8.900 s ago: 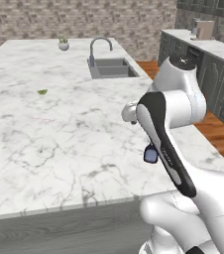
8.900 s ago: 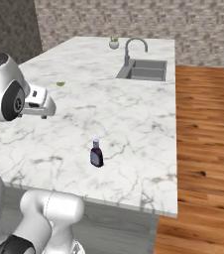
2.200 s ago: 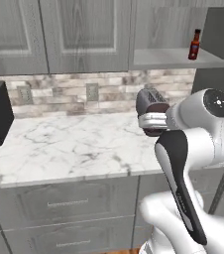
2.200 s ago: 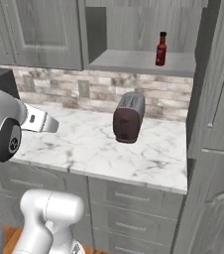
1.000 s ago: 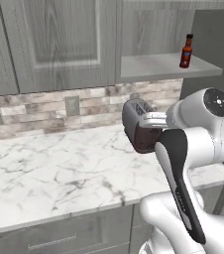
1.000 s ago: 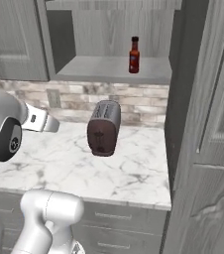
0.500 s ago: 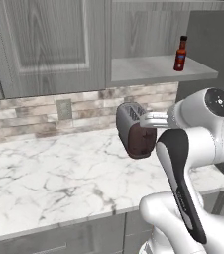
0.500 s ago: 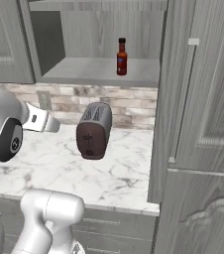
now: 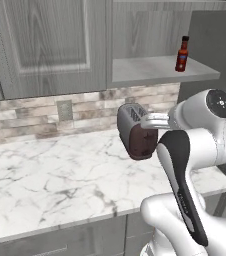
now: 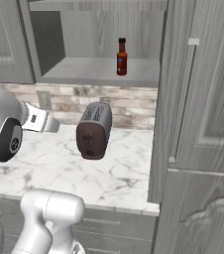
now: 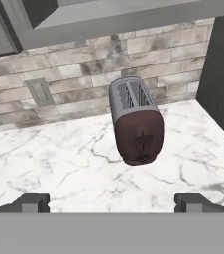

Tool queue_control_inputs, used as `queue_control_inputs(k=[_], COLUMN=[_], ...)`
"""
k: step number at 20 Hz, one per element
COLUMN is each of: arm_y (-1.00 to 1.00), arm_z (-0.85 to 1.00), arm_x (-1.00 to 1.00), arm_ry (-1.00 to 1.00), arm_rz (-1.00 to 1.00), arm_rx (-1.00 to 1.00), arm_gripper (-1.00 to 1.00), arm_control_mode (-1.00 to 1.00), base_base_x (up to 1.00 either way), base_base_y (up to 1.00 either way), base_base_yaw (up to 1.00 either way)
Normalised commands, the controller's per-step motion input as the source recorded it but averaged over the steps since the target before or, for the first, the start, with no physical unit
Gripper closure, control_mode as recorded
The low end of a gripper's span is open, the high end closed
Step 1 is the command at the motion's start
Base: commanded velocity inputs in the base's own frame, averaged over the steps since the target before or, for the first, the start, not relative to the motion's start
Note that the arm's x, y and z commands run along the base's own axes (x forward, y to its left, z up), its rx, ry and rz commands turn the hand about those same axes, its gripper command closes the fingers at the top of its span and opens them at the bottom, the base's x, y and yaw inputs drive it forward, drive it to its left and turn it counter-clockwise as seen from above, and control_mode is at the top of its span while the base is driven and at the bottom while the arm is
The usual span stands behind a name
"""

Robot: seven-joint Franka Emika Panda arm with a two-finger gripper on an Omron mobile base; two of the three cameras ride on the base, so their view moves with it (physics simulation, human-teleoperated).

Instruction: Move the condiment bottle and condiment bottle from the cabinet to the dining counter.

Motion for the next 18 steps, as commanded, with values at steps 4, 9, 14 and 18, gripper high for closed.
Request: queue_control_inputs(k=[4, 9, 14, 18], arm_y=[0.00, 0.01, -0.11, -0.42], arm_z=[0.00, 0.21, 0.39, 0.31], arm_x=[0.04, 0.02, 0.00, -0.01], arm_ry=[0.03, 0.05, 0.11, 0.13], arm_rz=[0.00, -0.01, -0.07, -0.05], arm_rx=[0.00, -0.01, -0.03, -0.07], arm_gripper=[-1.00, -1.00, -1.00, -1.00], arm_control_mode=[-1.00, -1.00, -1.00, -1.00], base_base_x=[0.08, 0.00, 0.00, 0.00], base_base_y=[0.00, 0.00, 0.00, 0.00], base_base_yaw=[0.00, 0.00, 0.00, 0.00])
